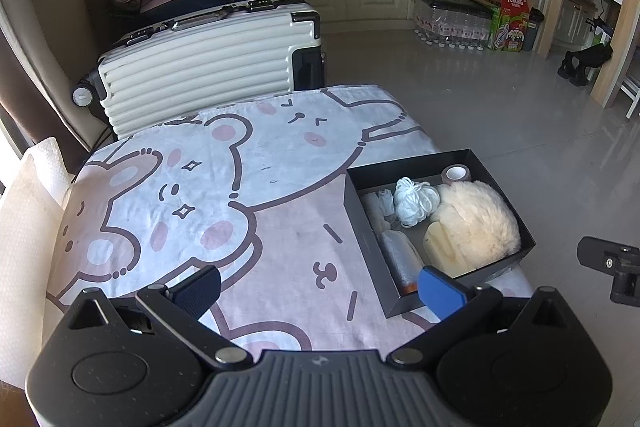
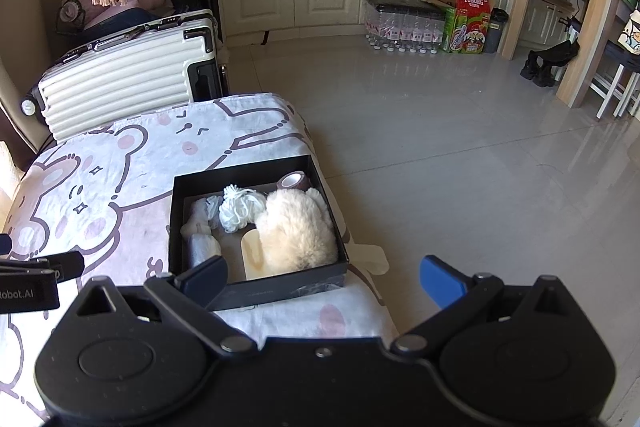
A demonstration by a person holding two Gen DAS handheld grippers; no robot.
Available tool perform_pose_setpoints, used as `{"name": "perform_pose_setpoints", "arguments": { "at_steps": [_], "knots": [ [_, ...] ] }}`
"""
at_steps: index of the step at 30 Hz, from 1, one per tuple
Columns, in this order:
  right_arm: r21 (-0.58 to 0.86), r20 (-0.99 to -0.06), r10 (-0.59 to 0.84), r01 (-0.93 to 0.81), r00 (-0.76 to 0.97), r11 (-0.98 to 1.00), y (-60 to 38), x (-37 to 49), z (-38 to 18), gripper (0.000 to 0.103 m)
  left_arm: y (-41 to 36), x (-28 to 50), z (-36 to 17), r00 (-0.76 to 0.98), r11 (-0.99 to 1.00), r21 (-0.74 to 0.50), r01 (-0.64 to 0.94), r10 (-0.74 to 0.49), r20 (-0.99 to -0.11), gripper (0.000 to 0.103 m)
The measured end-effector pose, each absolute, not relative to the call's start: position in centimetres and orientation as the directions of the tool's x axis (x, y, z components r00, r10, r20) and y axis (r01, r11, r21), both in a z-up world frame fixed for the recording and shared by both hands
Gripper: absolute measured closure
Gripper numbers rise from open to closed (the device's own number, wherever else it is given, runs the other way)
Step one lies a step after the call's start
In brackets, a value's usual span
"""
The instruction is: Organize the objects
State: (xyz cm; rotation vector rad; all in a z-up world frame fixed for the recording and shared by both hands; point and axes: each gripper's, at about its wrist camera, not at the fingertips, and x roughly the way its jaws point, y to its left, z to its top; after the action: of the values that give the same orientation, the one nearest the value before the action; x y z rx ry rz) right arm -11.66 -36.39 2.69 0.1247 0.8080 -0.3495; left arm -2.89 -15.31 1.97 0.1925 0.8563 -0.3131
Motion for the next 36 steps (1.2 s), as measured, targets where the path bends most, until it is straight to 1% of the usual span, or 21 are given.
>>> {"name": "perform_pose_setpoints", "arguments": {
  "at_steps": [36],
  "knots": [
    [-0.02, -0.727, -0.259, 0.358, 0.636, 0.934, -36.53, -11.7, 2.54, 0.0, -15.65, -2.97, 1.88, 0.608, 0.936, 0.044, 0.349, -0.191, -0.771, 0.0]
  ]
}}
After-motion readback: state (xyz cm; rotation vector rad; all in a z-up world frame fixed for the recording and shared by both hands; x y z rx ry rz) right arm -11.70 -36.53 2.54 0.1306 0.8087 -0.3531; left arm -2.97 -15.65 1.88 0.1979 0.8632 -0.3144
